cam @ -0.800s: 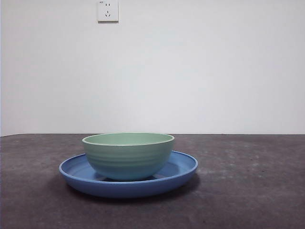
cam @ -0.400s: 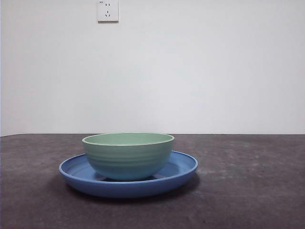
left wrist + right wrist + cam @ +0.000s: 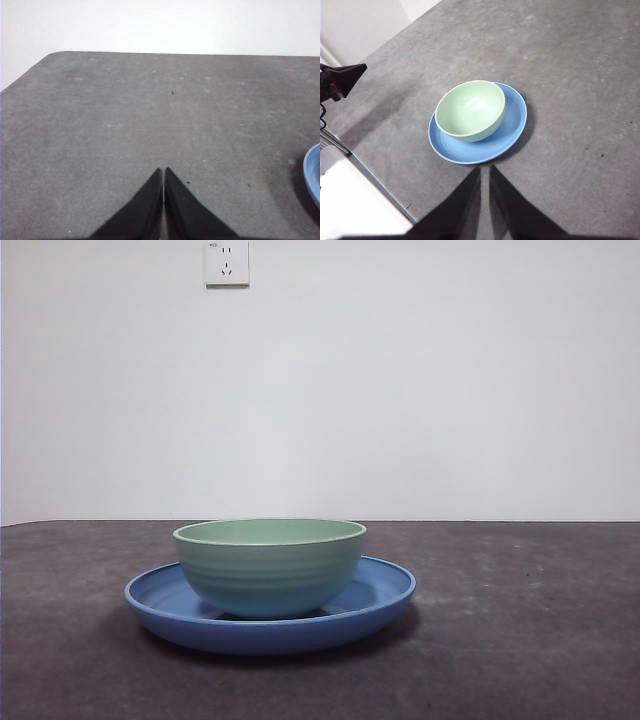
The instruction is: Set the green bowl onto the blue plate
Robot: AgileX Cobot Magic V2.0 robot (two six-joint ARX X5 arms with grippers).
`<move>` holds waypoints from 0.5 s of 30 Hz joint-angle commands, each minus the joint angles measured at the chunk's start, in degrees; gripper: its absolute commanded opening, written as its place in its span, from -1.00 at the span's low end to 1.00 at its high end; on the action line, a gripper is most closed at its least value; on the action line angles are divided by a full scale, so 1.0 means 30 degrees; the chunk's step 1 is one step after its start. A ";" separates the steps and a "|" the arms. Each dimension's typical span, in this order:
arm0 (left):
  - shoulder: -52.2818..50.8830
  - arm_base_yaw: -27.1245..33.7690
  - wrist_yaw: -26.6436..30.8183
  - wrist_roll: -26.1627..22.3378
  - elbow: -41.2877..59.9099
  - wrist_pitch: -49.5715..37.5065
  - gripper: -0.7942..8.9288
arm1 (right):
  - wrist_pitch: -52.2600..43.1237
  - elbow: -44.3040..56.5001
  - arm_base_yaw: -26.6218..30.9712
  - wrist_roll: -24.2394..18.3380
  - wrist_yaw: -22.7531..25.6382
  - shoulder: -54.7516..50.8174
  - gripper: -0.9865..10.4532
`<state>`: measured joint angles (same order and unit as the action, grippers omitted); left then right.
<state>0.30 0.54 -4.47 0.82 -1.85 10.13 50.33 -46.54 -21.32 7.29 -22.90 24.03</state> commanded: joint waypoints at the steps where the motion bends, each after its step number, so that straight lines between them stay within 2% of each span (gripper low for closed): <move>1: -0.0036 0.0044 0.0080 0.0095 0.0393 0.0160 -0.82 | -0.0204 -0.0124 -0.0117 -0.0095 -0.0058 0.0051 -0.78; 9: -0.0036 0.0044 0.0080 0.0095 0.0393 0.0160 -0.82 | -0.0219 -0.0124 0.0087 -0.0095 0.0029 -0.0109 -0.78; 15: -0.0036 0.0044 0.0080 0.0095 0.0393 0.0160 -0.82 | -0.0350 -0.0117 0.3009 -0.0291 0.0095 -0.1464 -0.78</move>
<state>0.30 0.54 -4.47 0.82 -1.85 10.13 50.22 -46.54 -13.34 7.22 -22.65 20.14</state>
